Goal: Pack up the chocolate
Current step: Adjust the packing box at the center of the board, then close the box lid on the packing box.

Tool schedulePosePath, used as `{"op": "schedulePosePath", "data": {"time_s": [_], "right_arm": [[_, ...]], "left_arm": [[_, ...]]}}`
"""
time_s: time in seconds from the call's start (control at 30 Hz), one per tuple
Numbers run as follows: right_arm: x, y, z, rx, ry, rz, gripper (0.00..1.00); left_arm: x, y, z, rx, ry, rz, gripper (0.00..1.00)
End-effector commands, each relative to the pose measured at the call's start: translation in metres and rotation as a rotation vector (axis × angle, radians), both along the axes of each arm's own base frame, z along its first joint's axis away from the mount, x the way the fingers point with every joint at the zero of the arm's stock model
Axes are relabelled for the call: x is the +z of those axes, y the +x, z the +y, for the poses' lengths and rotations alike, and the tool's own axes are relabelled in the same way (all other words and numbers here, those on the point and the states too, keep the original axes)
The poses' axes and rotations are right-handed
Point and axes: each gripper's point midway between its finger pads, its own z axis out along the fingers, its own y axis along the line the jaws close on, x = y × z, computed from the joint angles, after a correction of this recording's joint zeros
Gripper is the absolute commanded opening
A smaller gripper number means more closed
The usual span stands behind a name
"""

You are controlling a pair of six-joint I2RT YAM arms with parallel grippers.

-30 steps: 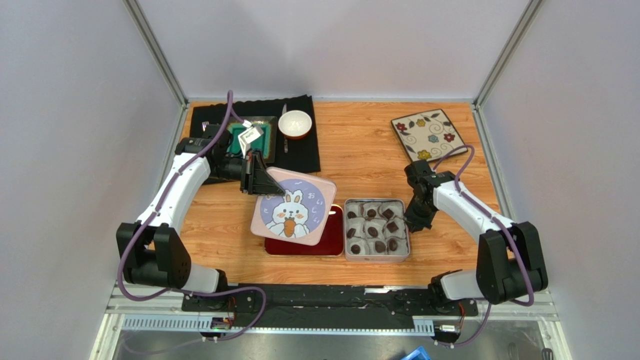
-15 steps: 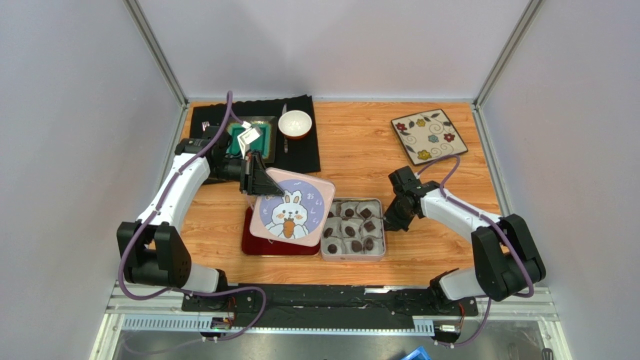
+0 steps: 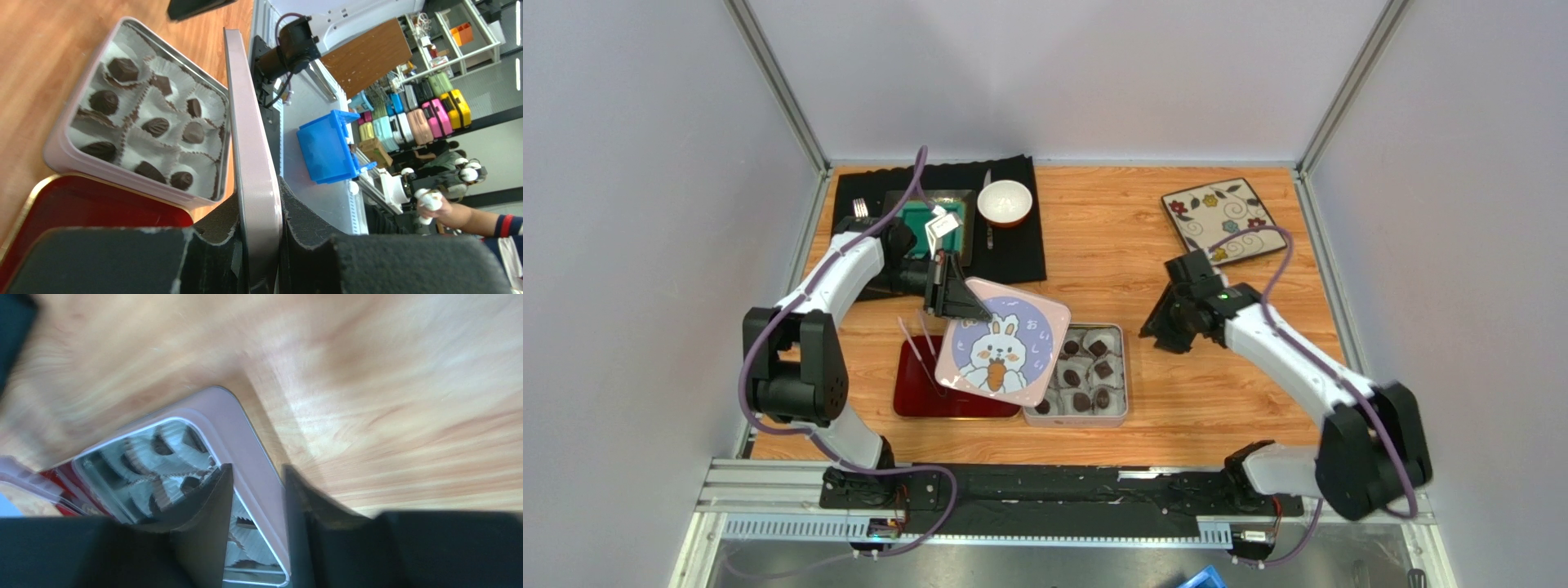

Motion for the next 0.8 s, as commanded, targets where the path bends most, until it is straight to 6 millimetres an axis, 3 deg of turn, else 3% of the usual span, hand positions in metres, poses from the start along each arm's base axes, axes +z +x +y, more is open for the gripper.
{"op": "schedulePosePath", "data": {"time_s": [0.0, 0.03, 0.07, 0.1, 0.13, 0.17, 0.23, 0.27, 0.33, 0.4, 0.47, 0.5, 0.6, 0.77], "right_arm": [[0.091, 0.022, -0.022, 0.075, -0.007, -0.354, 0.58], [0.102, 0.019, -0.021, 0.096, 0.022, -0.417, 0.71], [0.144, 0.018, -0.002, 0.165, 0.152, -0.587, 0.99], [0.158, 0.014, 0.006, 0.199, 0.219, -0.661, 1.0], [0.187, 0.017, 0.018, 0.231, 0.307, -0.793, 1.0], [0.188, 0.001, 0.033, 0.316, 0.401, -0.81, 1.0], [0.21, -0.005, 0.051, 0.384, 0.507, -0.912, 1.0], [0.199, -0.016, 0.064, 0.45, 0.549, -0.885, 1.0], [0.217, -0.022, 0.08, 0.523, 0.626, -1.002, 1.0], [0.199, -0.034, 0.1, 0.603, 0.663, -0.998, 1.0], [0.206, -0.042, 0.113, 0.668, 0.706, -1.058, 1.0], [0.199, -0.043, 0.117, 0.682, 0.716, -1.053, 1.0], [0.2, -0.044, 0.126, 0.705, 0.769, -1.089, 0.97], [0.198, -0.043, 0.152, 0.75, 0.822, -1.084, 0.85]], "left_arm": [[0.084, 0.016, -0.012, 0.042, -0.297, 0.092, 0.0], [0.086, 0.019, -0.013, 0.038, -0.294, 0.121, 0.0], [0.086, 0.023, -0.013, 0.037, -0.293, 0.135, 0.0], [0.09, 0.026, -0.014, 0.032, -0.294, 0.126, 0.0], [0.091, 0.027, -0.014, 0.031, -0.293, 0.141, 0.0], [0.093, 0.028, -0.014, 0.03, -0.294, 0.136, 0.0], [0.098, 0.029, -0.014, 0.025, -0.296, 0.129, 0.0], [0.099, 0.029, -0.015, 0.023, -0.296, 0.129, 0.0], [0.103, 0.027, -0.014, 0.019, -0.295, 0.124, 0.0], [0.106, 0.026, -0.014, 0.017, -0.296, 0.123, 0.0], [0.11, 0.024, -0.014, 0.015, -0.297, 0.128, 0.0], [0.111, 0.024, -0.014, 0.014, -0.294, 0.126, 0.0], [0.116, 0.021, -0.013, 0.01, -0.297, 0.116, 0.0], [0.122, 0.016, -0.013, 0.004, -0.297, 0.113, 0.0]]}}
